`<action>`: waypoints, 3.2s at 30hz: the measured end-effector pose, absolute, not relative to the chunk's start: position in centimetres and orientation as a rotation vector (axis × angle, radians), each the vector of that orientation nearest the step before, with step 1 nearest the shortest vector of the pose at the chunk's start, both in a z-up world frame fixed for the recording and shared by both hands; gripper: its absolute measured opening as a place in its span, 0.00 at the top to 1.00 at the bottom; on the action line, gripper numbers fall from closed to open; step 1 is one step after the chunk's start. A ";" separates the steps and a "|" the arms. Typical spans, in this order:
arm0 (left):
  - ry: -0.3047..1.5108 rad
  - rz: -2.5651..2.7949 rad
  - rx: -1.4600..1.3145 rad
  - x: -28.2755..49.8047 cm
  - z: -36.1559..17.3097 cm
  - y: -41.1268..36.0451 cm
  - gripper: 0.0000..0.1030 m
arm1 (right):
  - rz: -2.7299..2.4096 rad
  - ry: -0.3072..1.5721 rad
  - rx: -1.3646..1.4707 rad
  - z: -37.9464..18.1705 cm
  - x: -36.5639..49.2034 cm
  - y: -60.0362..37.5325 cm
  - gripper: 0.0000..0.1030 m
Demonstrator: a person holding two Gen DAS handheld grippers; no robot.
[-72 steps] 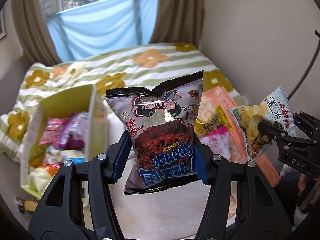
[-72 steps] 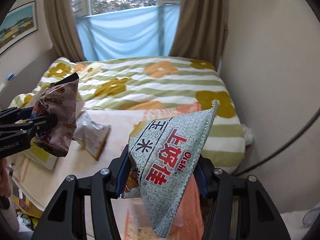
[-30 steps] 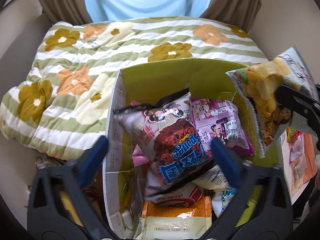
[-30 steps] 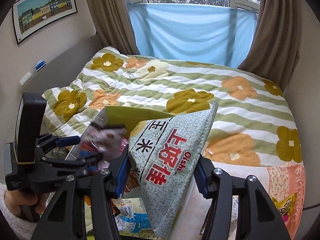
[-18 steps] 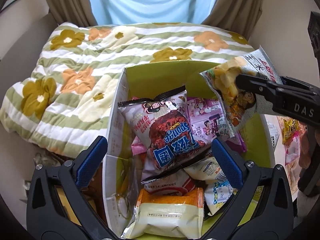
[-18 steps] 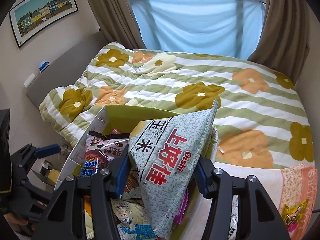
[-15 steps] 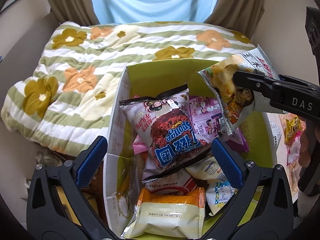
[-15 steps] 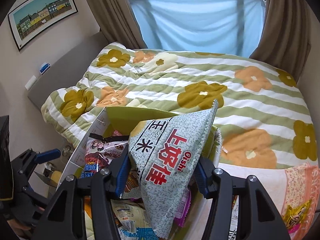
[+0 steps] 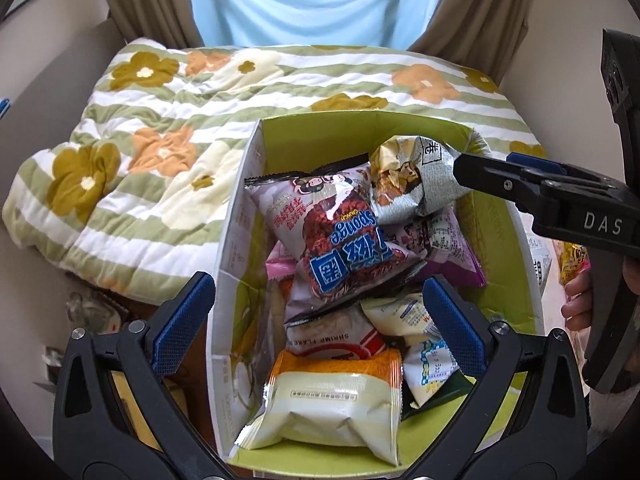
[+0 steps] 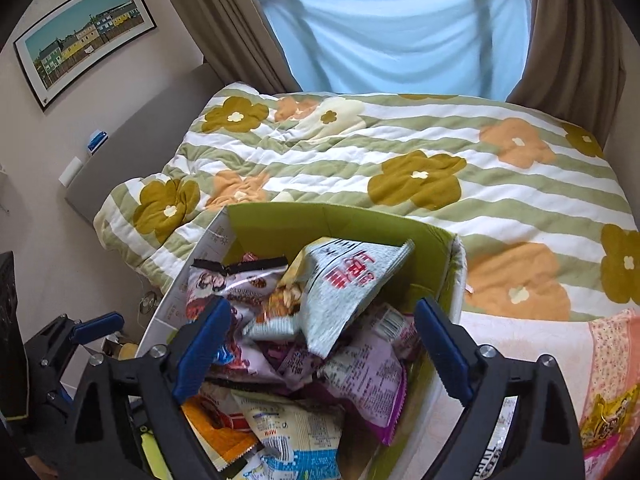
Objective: Organize snacks
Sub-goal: 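Carry both bags over the box and release them inside, then move both tools back toward the remaining snacks on the towel, then grasp the pink Oishi bag with the left tool while the right tool grasps the white pouch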
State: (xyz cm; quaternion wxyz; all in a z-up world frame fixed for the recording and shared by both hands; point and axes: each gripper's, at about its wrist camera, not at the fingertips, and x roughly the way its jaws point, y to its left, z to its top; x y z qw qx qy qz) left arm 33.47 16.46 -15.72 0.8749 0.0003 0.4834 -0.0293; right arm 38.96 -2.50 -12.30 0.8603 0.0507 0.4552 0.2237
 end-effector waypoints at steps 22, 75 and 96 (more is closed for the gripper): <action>0.862 -0.236 0.054 27.5 -11.0 12.4 0.00 | 0.304 0.768 0.138 -5.9 28.5 -7.8 0.11; 1.278 -0.783 0.192 33.1 -30.7 -29.6 0.00 | -0.476 1.073 0.521 -24.3 15.0 -33.8 0.10; 1.321 -0.847 0.264 32.9 -31.1 -27.1 0.52 | -0.595 1.101 0.489 -26.3 16.6 -34.1 0.10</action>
